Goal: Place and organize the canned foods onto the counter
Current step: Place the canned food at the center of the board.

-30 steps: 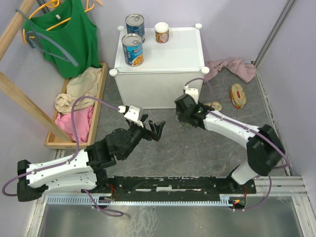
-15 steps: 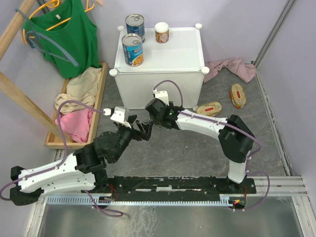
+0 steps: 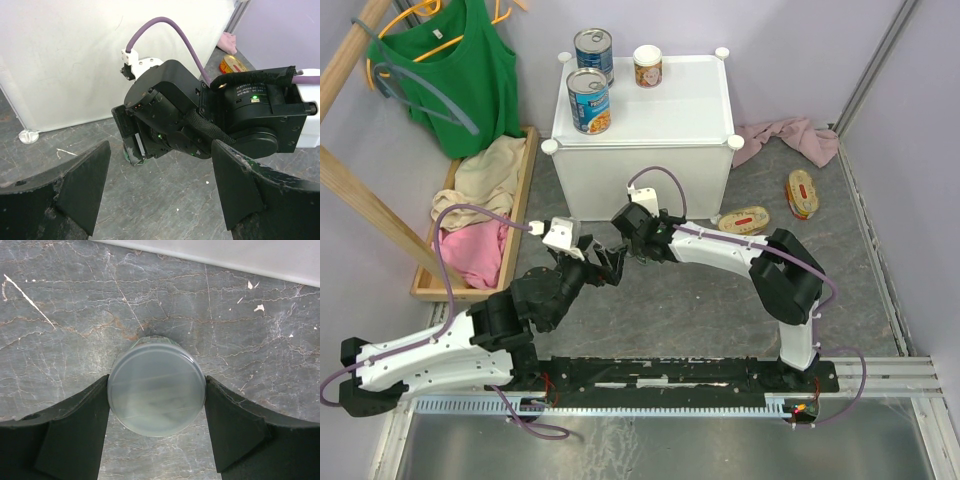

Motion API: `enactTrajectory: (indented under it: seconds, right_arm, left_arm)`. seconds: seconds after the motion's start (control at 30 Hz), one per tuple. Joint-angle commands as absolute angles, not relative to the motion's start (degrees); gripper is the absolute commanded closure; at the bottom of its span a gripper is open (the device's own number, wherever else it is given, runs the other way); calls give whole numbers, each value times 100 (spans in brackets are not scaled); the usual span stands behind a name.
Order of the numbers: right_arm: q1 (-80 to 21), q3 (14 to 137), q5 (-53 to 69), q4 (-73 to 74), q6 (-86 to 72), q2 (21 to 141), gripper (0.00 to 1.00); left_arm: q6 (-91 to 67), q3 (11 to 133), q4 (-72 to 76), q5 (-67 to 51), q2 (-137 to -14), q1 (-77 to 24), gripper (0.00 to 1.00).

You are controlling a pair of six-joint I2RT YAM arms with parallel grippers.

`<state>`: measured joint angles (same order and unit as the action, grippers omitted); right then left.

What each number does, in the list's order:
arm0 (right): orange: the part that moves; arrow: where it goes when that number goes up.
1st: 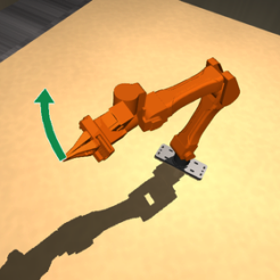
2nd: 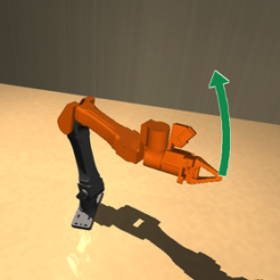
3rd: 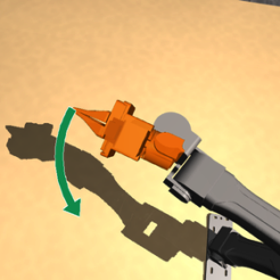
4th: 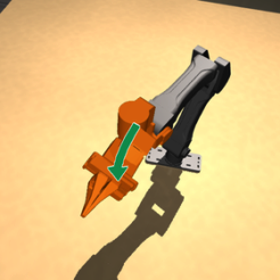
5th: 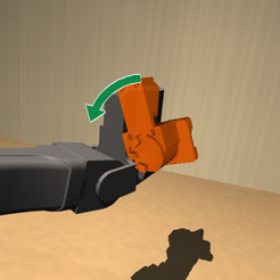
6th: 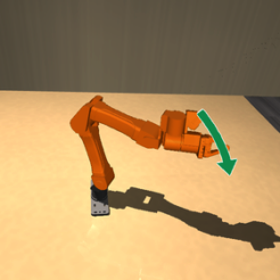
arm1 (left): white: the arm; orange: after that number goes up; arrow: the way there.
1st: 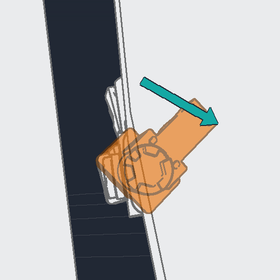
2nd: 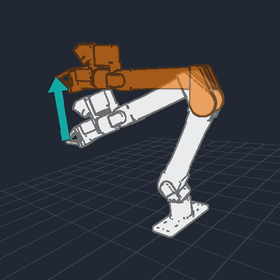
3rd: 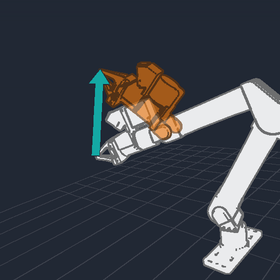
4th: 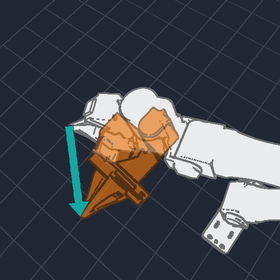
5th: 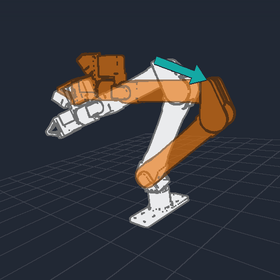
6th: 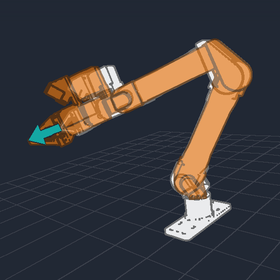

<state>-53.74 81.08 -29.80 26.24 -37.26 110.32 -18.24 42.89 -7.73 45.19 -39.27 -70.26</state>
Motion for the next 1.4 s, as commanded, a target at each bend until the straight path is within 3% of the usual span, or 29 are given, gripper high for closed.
enactTrajectory:
  seconds: [0.0, 0.4, 0.63, 0.83, 1.13, 1.37]
  right_arm:
    - [-5394, 8107, -3022, 2322, -3813, 10866, 98]
    - [-5395, 7888, -2957, 2272, -3823, 10802, 89]
    - [-5391, 7784, -2866, 2150, -3774, 10752, 50]
    - [-5391, 7745, -2849, 2131, -3734, 10692, 31]
    - [-5391, 7627, -2812, 2050, -3725, 10644, 13]
    - [-5396, 7604, -2807, 2014, -3668, 10534, 8]
  left_arm:
    - [-2137, 4346, -825, 4755, -3917, -7057, 12]
    - [-2207, 4414, -875, 4779, -4109, -7058, 12]
    - [-2246, 4377, -883, 4850, -4087, -7058, 12]
    - [-2234, 4376, -893, 4887, -4088, -7053, 12]
    - [-2268, 4333, -893, 4903, -4083, -7053, 12]
    - [-2261, 4324, -896, 4926, -4061, -7058, 11]
